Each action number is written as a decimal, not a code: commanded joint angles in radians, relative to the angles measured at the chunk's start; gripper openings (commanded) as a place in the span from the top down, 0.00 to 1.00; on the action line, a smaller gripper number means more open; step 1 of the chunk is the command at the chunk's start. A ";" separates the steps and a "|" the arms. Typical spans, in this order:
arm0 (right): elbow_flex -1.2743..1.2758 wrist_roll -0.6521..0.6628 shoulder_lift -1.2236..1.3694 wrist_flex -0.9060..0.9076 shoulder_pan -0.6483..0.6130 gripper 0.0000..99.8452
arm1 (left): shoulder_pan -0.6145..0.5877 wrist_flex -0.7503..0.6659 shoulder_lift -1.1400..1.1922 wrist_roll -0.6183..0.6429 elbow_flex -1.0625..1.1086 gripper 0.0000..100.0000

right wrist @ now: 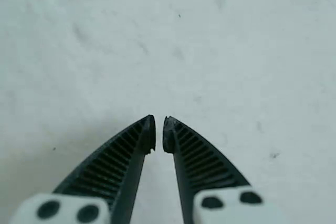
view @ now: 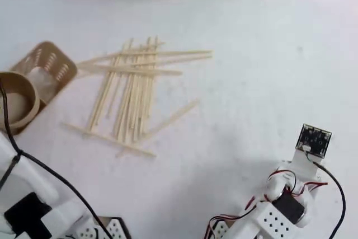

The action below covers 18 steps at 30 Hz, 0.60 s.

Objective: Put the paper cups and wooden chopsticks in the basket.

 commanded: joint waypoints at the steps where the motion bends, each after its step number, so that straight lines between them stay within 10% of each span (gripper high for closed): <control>1: 0.006 -0.008 -0.004 -0.015 0.004 0.95 | 0.018 0.006 -0.036 0.126 0.041 0.98; 18: 0.006 -0.008 -0.004 -0.013 0.004 0.96 | -0.018 -0.201 -0.050 0.261 -0.017 0.88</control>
